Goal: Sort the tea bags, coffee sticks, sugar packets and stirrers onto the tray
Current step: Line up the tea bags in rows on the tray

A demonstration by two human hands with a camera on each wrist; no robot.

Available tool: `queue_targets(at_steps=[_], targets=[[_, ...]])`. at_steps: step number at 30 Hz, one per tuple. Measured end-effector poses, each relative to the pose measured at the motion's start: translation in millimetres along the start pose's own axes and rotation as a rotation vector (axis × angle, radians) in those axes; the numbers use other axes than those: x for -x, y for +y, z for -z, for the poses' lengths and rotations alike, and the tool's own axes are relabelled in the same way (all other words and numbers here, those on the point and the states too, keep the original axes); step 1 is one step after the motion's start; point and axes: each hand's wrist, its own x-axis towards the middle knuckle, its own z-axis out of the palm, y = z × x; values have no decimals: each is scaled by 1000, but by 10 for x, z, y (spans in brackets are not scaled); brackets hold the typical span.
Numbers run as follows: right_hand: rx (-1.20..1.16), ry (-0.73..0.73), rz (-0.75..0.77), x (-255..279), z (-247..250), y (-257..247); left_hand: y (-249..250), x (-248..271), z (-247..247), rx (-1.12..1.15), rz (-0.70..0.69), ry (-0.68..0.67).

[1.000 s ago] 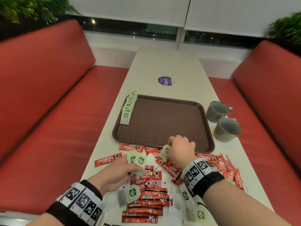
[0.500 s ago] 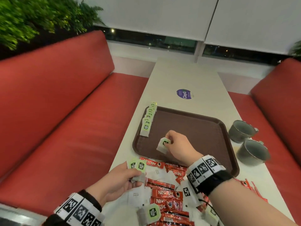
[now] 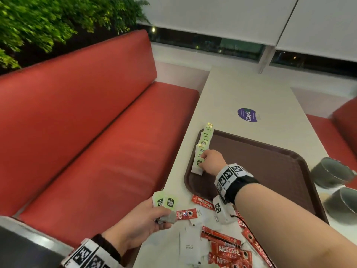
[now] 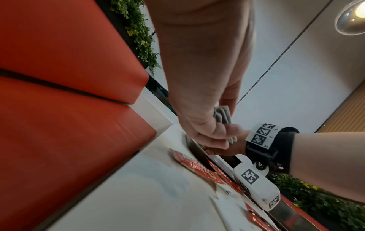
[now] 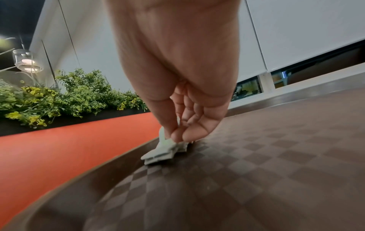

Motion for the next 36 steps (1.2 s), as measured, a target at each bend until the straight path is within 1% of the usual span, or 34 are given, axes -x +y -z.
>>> queue_targets(at_steps=[6, 9, 12, 15, 16, 18, 20, 21, 22, 24, 26, 30, 32, 34, 36], targets=[[39, 47, -7, -43, 12, -8, 61, -62, 11, 63, 1, -36], [-38, 42, -24, -19, 33, 12, 116, -97, -20, 112, -11, -46], [-95, 78, -33, 67, 131, 32, 148, -115, -65, 87, -29, -67], [-143, 117, 37, 318, 274, -7, 166, -129, -124, 72, -40, -72], [-171, 91, 75, 447, 313, -35, 171, -136, -146, 70, -45, -70], [-235, -51, 133, 745, 353, -81, 191, -156, -204, 77, -63, -72], [-291, -247, 129, 1002, 346, -101, 209, -186, -258, 107, -83, -79], [-291, -307, 131, 1082, 329, -98, 219, -203, -287, 125, -91, -82], [-281, -325, 142, 1121, 294, -78, 225, -219, -310, 136, -98, -85], [-282, -284, 158, 1146, 217, -30, 234, -242, -351, 141, -108, -92], [-336, -228, 137, 1151, 149, 23, 236, -255, -383, 142, -115, -100], [-505, -197, 49, 1127, 133, 90, 227, -296, -397, 184, -101, -66], [-580, -122, -3, 1040, 176, 107, 222, -303, -377, 201, -81, -43], [-583, -35, -30, 909, 200, 119, 212, -281, -357, 205, -74, -43], [-540, 5, -55, 742, 173, 113, 210, -239, -343, 199, -84, -49]])
